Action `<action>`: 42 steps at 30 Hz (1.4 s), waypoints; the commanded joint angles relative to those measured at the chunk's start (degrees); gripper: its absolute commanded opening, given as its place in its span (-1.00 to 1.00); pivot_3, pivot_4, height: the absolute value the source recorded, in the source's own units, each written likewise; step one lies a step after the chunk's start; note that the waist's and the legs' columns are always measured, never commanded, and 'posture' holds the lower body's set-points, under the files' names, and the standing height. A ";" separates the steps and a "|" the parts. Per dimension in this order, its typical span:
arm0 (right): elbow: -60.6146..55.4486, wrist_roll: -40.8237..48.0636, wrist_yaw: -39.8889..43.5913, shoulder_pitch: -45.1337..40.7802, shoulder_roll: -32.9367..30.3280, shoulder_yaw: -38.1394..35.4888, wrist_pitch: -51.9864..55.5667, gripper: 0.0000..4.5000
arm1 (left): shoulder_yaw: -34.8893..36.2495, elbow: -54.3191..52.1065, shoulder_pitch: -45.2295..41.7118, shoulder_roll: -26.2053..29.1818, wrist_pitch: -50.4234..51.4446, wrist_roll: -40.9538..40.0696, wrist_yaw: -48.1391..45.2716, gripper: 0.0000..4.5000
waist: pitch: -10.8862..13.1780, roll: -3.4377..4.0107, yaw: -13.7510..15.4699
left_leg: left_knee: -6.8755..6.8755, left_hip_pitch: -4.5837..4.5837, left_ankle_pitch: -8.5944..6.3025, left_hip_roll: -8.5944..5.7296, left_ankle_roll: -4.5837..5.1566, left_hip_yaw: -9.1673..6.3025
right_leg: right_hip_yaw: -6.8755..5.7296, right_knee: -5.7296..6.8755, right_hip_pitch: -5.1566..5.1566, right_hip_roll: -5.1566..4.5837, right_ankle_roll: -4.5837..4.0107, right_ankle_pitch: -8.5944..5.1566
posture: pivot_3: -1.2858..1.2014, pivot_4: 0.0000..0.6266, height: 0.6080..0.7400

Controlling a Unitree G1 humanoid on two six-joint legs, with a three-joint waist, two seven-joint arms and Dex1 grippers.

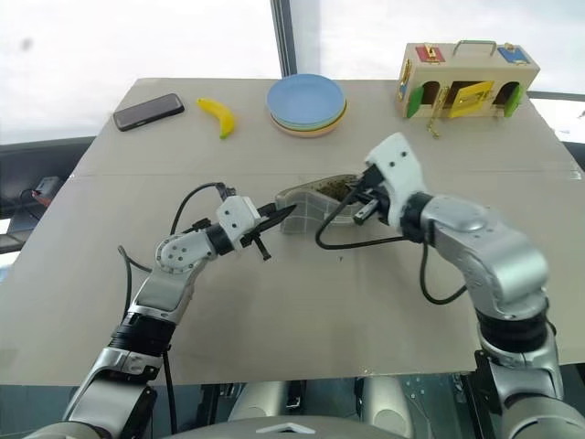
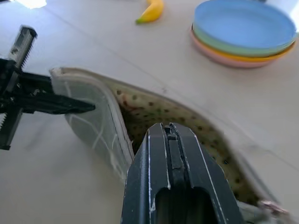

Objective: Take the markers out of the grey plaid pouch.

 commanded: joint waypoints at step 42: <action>64.27 -47.18 -9.13 -15.87 16.98 29.11 -78.16 0.02 | 6.81 -19.51 7.91 0.22 38.62 -29.65 -12.69 -1.00 | 0.04 -0.01 -1.74 | -0.04 -0.03 0.22 0.37 -0.37 -0.15 | -0.09 0.12 -0.16 0.47 -0.21 0.13 | 0.03 -0.52 1.00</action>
